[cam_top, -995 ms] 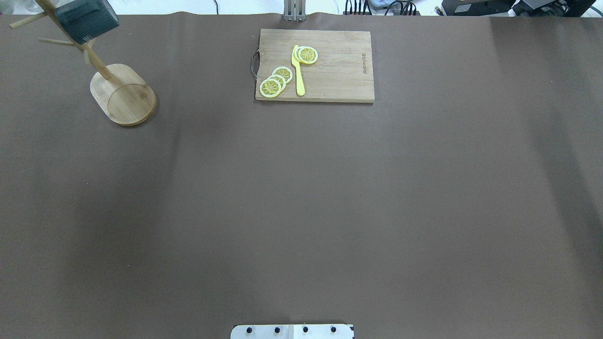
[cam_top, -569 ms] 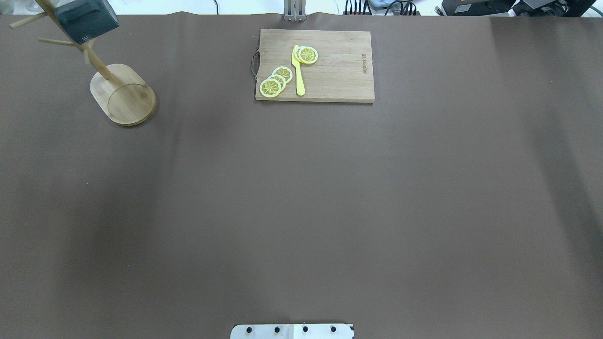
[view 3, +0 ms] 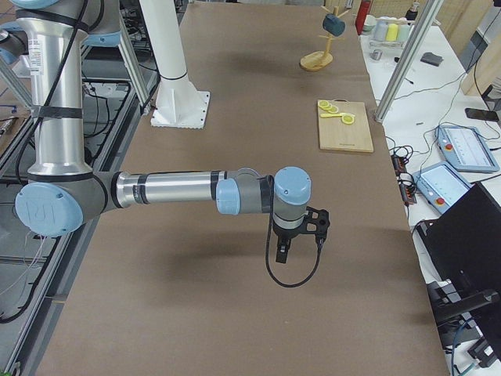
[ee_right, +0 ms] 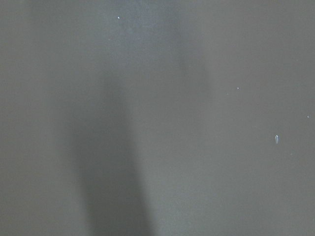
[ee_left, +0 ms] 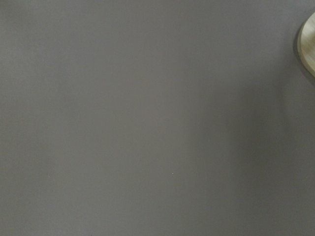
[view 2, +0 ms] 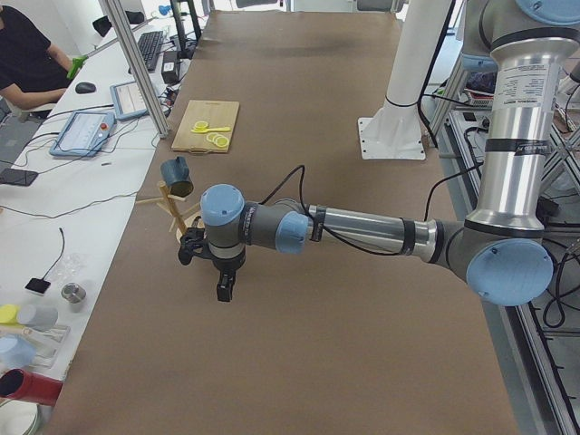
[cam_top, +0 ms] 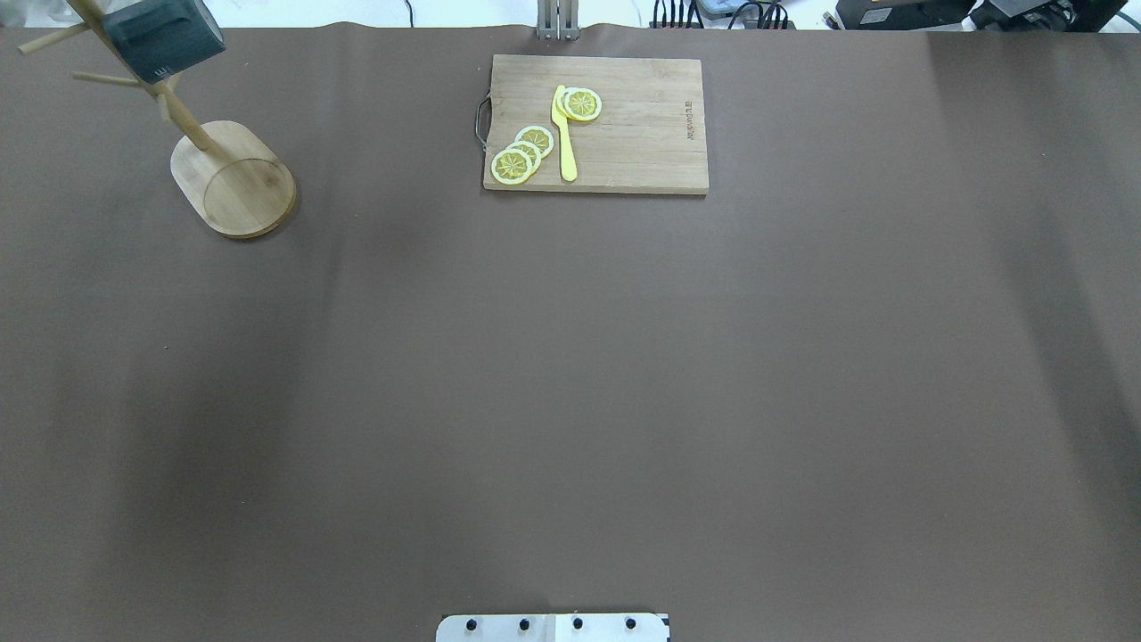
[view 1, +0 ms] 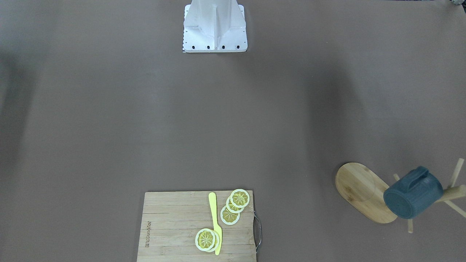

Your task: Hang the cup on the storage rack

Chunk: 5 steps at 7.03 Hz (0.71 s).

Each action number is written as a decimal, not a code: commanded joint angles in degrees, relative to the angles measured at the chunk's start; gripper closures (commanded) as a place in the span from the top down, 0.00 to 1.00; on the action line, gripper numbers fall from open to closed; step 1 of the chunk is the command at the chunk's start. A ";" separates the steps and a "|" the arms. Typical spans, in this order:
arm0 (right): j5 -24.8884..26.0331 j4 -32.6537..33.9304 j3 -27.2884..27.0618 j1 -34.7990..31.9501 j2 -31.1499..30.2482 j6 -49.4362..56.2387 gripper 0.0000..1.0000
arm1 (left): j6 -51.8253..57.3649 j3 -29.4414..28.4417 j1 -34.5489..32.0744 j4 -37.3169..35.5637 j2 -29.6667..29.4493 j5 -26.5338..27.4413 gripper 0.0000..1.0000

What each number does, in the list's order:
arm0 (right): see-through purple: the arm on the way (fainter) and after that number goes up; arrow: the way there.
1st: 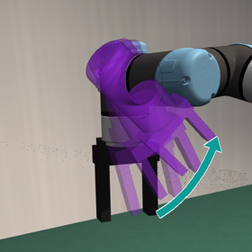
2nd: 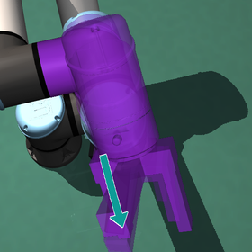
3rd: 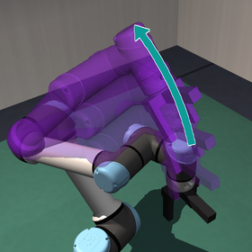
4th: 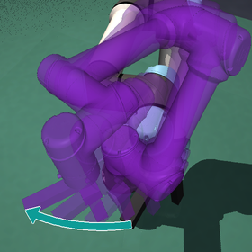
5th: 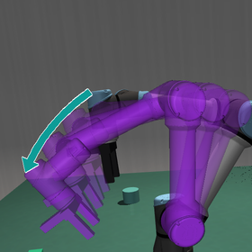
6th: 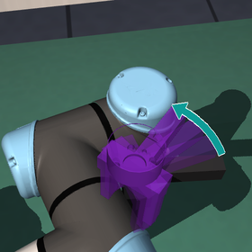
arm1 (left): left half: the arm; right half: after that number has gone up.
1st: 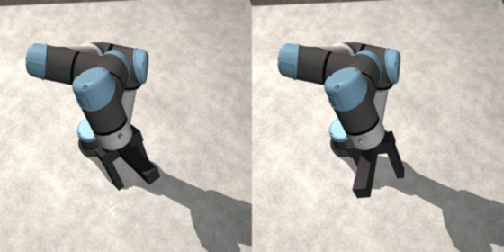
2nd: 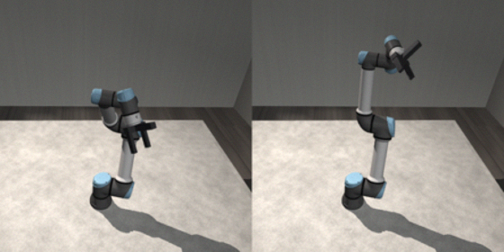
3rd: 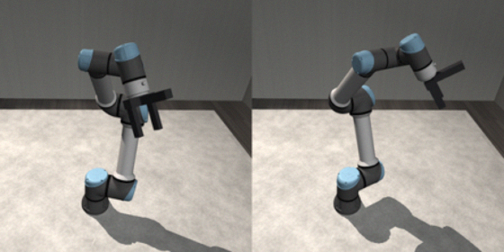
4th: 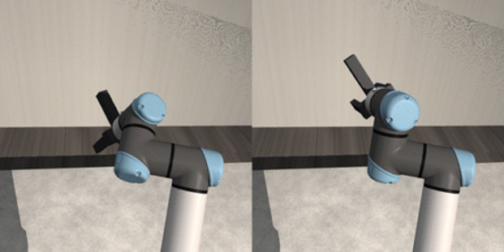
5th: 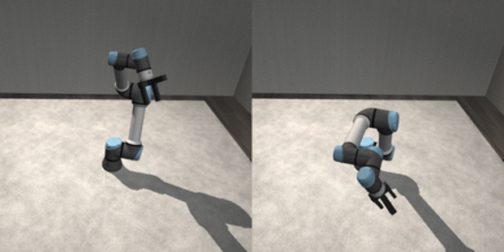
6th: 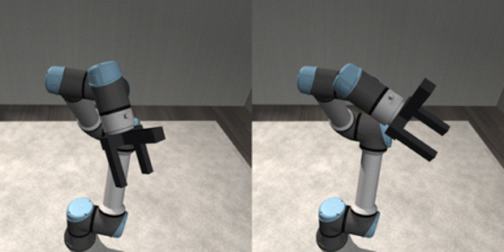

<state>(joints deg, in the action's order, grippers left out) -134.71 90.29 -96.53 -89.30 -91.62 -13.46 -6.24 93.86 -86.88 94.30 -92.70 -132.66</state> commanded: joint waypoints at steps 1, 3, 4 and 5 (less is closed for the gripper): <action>0.06 -0.02 1.16 0.00 -0.48 -0.08 1.00 | 0.09 0.00 -0.05 -0.08 0.41 -0.14 0.98; 0.06 0.15 1.00 0.00 0.39 -0.08 1.00 | 0.09 -0.52 -0.05 -0.43 0.50 -0.14 0.98; -0.03 0.15 1.00 0.00 0.48 -0.08 1.00 | 0.27 -0.52 -0.14 -0.43 0.59 -0.66 0.98; -0.03 0.07 0.82 0.00 0.48 -0.08 1.00 | 0.53 -0.79 -0.14 -0.52 0.59 -3.10 0.98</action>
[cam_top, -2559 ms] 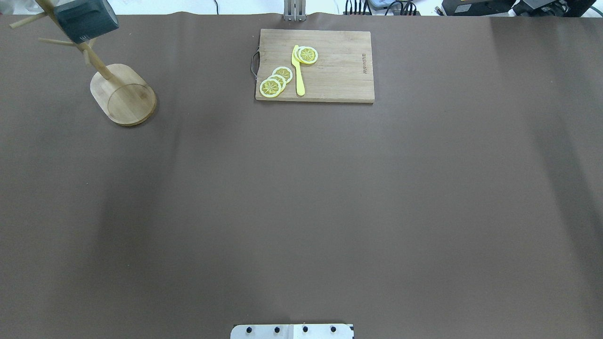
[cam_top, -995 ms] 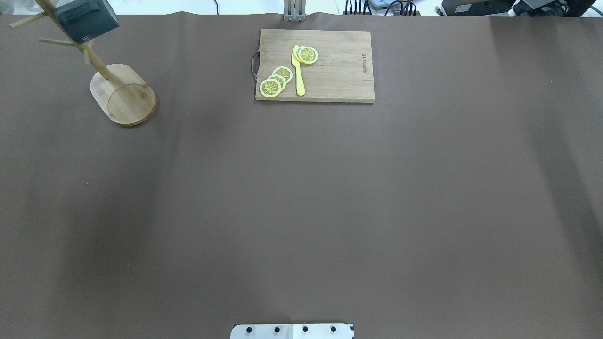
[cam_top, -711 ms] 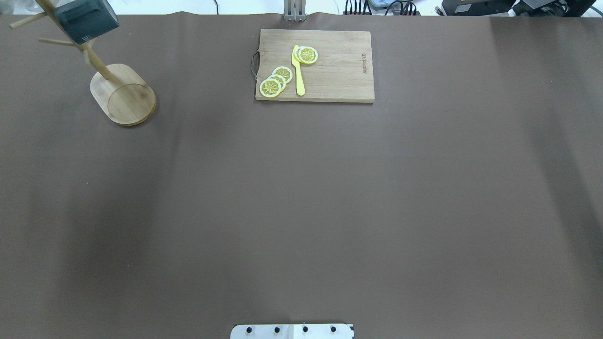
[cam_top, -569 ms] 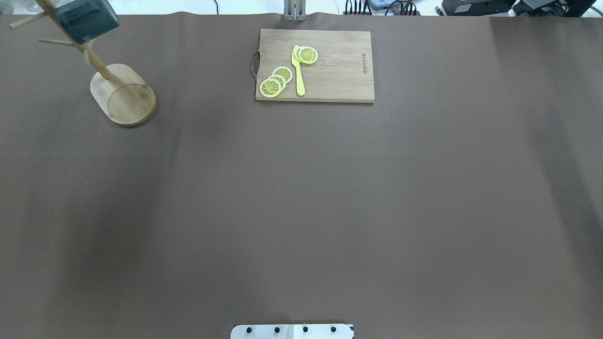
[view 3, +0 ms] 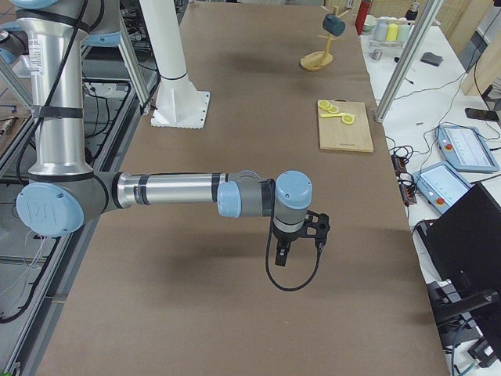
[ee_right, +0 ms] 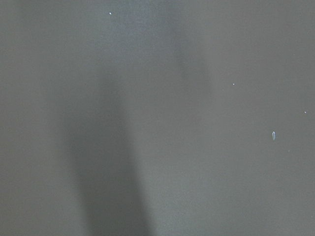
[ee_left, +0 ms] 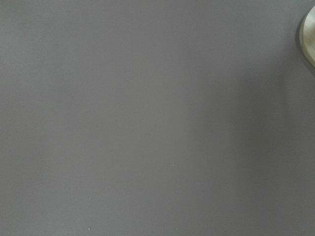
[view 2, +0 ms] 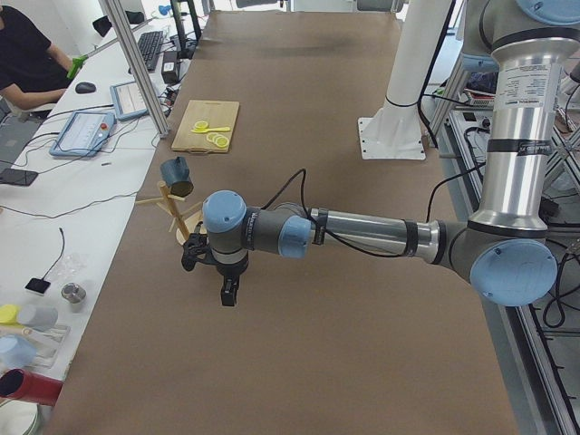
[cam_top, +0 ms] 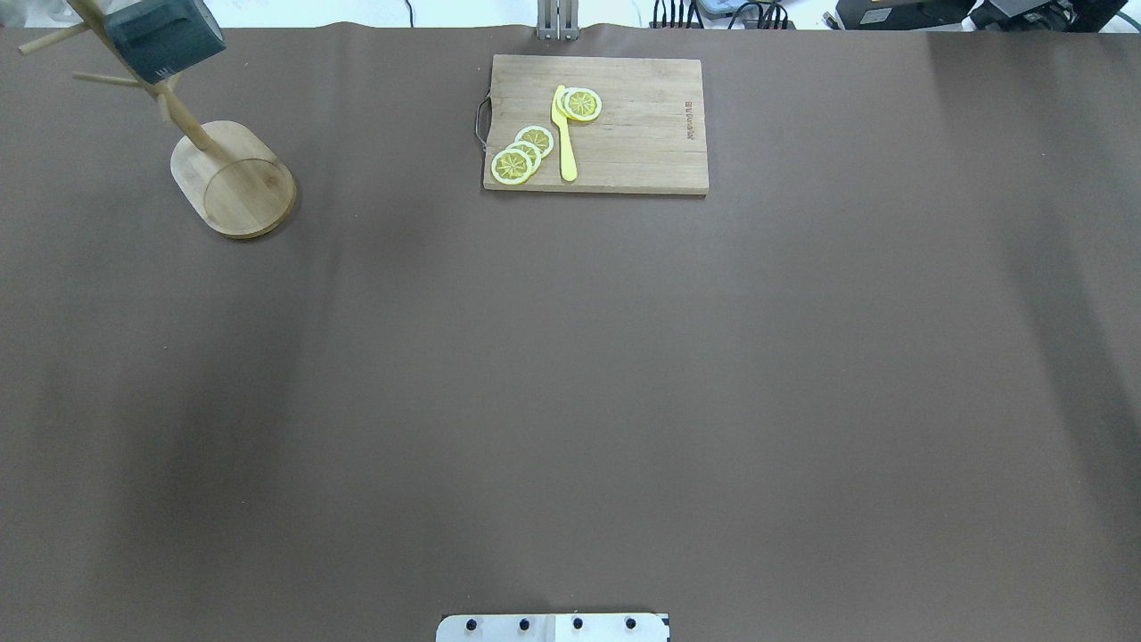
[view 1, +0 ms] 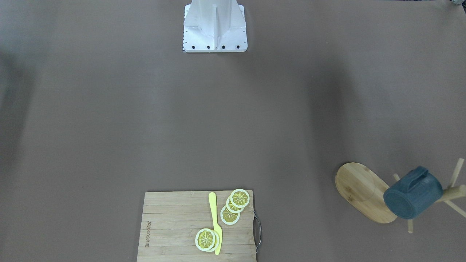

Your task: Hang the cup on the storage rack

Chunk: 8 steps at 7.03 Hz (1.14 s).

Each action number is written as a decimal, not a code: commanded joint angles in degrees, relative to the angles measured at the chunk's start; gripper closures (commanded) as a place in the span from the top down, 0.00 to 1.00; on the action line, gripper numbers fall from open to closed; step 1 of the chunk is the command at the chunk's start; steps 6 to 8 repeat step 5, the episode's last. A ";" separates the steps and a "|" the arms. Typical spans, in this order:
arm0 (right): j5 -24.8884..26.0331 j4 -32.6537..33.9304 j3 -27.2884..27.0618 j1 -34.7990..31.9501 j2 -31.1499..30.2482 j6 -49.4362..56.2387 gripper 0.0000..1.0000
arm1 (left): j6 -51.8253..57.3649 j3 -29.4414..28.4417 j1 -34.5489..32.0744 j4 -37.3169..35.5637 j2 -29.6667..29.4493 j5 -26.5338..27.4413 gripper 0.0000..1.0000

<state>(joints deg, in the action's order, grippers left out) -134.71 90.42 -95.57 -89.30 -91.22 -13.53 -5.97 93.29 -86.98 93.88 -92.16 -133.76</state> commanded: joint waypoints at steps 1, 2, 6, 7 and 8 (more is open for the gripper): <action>-0.03 -0.33 -0.23 0.00 0.08 0.00 1.00 | 0.26 -0.30 -0.12 -0.10 -0.04 -2.20 0.98; -0.03 -0.33 -0.40 0.00 0.08 0.00 1.00 | 0.26 -0.65 -0.12 -0.10 -0.04 -2.21 0.98; 0.06 -0.42 -0.32 0.09 0.17 0.00 1.00 | 0.26 -0.48 -0.47 -0.19 -0.04 -3.00 0.98; 0.06 -0.42 -0.32 0.09 0.17 0.00 1.00 | 0.26 -0.48 -0.47 -0.19 -0.04 -3.00 0.98; 0.06 -0.42 -0.32 0.09 0.17 0.00 1.00 | 0.26 -0.48 -0.47 -0.19 -0.04 -3.00 0.98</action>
